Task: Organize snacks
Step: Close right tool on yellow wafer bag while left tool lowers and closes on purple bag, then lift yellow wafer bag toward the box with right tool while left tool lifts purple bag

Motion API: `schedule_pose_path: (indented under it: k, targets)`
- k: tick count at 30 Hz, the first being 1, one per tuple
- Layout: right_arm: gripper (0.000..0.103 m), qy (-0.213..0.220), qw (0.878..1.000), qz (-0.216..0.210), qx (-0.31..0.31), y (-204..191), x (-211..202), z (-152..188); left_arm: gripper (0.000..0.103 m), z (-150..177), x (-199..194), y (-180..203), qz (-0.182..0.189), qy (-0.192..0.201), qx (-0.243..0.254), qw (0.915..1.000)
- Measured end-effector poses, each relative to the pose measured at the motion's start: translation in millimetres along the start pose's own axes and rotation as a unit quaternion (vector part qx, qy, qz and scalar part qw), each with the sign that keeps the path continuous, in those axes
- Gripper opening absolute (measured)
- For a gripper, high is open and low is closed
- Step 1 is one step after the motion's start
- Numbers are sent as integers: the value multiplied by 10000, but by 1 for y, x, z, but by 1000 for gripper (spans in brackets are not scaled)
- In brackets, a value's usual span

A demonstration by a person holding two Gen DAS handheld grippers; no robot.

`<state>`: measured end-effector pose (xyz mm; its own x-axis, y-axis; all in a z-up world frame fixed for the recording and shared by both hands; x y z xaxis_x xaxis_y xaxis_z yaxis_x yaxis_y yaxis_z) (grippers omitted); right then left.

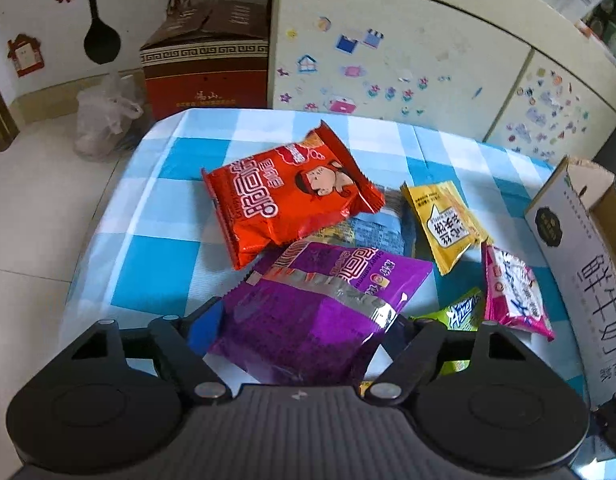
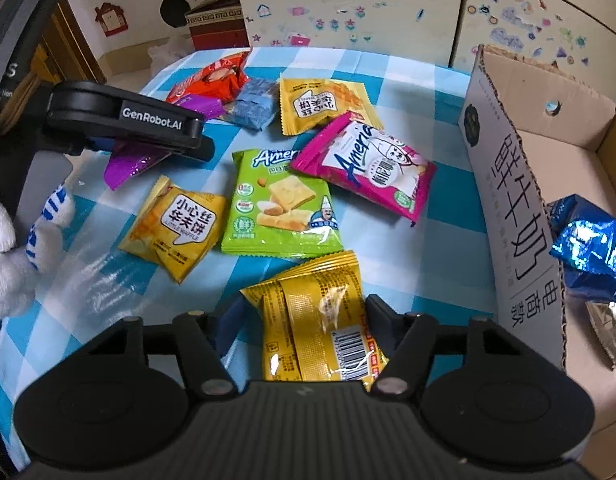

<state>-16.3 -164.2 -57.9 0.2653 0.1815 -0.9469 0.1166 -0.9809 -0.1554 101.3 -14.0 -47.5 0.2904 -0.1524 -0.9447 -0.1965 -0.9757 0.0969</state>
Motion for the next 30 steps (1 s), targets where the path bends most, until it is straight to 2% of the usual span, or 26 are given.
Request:
schedule_pose_path:
  k: [10,16,22,30]
  targets:
    - [66,148,9999,-82,9,-1,-11,-5,82,1,-16,-6,92,49,-236,9997]
    - [66,227,9997,-109,21,0,-16,-7,82,5,-25,-7,77,78,-220,9997]
    - [66,295,9995,-129,54,1,-21,-9,82,13,-29,-2,6,-23,2,10000]
    - [66,391,9991,-145,41,0,-29,-11,82,13,-54,0,31,207,-22,9998]
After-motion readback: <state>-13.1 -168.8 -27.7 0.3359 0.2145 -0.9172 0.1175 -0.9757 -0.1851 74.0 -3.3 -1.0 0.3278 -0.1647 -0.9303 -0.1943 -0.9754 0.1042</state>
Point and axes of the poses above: each gripper's, at about its wrist camera, not at the fingertips, and x roughly the way its jaws point, y to its right, z to its underside, the point moved 5 cm from there along x, roughly the way its jaws point, and after that the axes turned 15 degrees about -y, right-handed, at the moved point
